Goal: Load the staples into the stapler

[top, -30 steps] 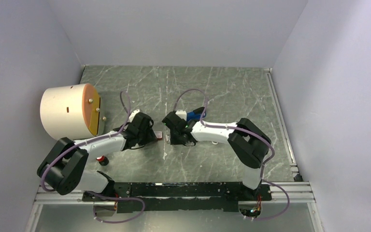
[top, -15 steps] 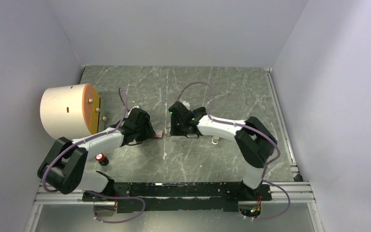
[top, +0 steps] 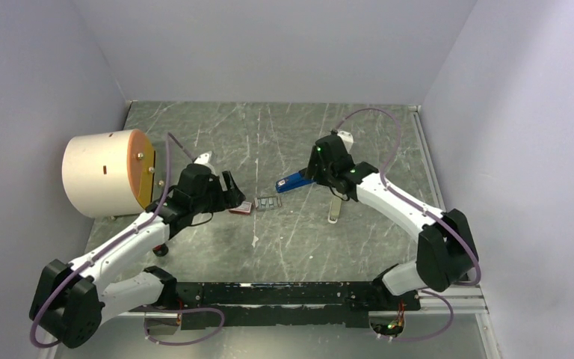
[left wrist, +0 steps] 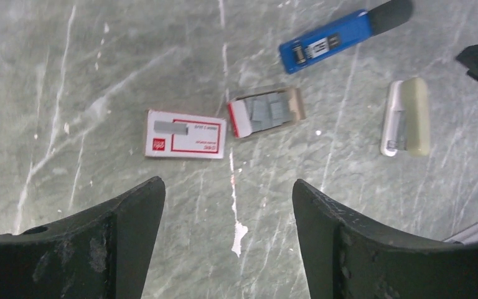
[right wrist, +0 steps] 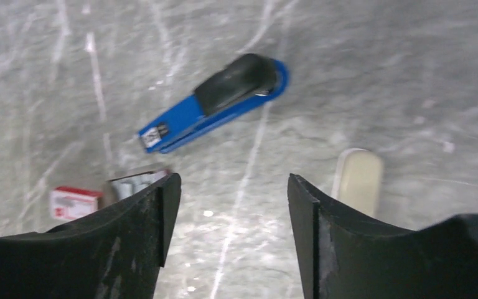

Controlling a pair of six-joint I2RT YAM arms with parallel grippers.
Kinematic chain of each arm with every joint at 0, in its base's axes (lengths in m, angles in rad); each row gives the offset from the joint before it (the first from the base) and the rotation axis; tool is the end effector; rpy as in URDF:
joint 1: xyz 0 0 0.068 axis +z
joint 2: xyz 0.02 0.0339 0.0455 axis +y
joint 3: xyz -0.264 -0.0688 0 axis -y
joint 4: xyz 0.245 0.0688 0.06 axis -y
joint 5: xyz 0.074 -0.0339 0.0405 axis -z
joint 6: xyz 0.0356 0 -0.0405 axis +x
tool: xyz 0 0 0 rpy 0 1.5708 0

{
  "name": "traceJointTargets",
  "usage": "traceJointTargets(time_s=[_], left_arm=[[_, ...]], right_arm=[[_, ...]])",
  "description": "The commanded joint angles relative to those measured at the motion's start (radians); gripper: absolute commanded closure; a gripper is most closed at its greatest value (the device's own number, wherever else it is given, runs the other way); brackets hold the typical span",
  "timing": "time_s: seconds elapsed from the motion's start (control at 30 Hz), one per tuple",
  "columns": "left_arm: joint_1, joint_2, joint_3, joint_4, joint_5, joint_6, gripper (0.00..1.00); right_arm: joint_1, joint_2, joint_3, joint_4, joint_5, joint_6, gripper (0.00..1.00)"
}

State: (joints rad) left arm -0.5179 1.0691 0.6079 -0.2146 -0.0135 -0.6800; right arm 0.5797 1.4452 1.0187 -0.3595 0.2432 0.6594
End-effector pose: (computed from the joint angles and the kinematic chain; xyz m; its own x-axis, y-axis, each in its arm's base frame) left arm 0.1954 -0.1108 0.2211 -0.7281 -0.3088 -0.6120 0.0360 0.8743 -0.4840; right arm 0.2653 0.1635 0.2519 -0.7063 0.2483 -0.6629 0.0550 0.9529 0.2983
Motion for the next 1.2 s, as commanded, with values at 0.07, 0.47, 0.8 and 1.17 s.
traceJointTargets(time_s=[0.07, 0.47, 0.8, 1.17], left_arm=[[0.007, -0.05, 0.066, -0.008, 0.09, 0.137, 0.17], [0.007, -0.005, 0.027, 0.01, 0.287, 0.144, 0.15], [0.006, 0.026, 0.014, 0.023, 0.372, 0.112, 0.19], [-0.1, 0.156, 0.05, 0.097, 0.459, 0.048, 0.18]], right_arm=[[-0.011, -0.092, -0.078, -0.188, 0.204, -0.031, 0.27], [-0.008, -0.119, -0.226, -0.286, 0.118, 0.124, 0.28], [-0.009, -0.063, -0.209, -0.269, 0.122, 0.13, 0.67], [-0.008, -0.189, -0.299, -0.148, -0.017, 0.223, 0.9]])
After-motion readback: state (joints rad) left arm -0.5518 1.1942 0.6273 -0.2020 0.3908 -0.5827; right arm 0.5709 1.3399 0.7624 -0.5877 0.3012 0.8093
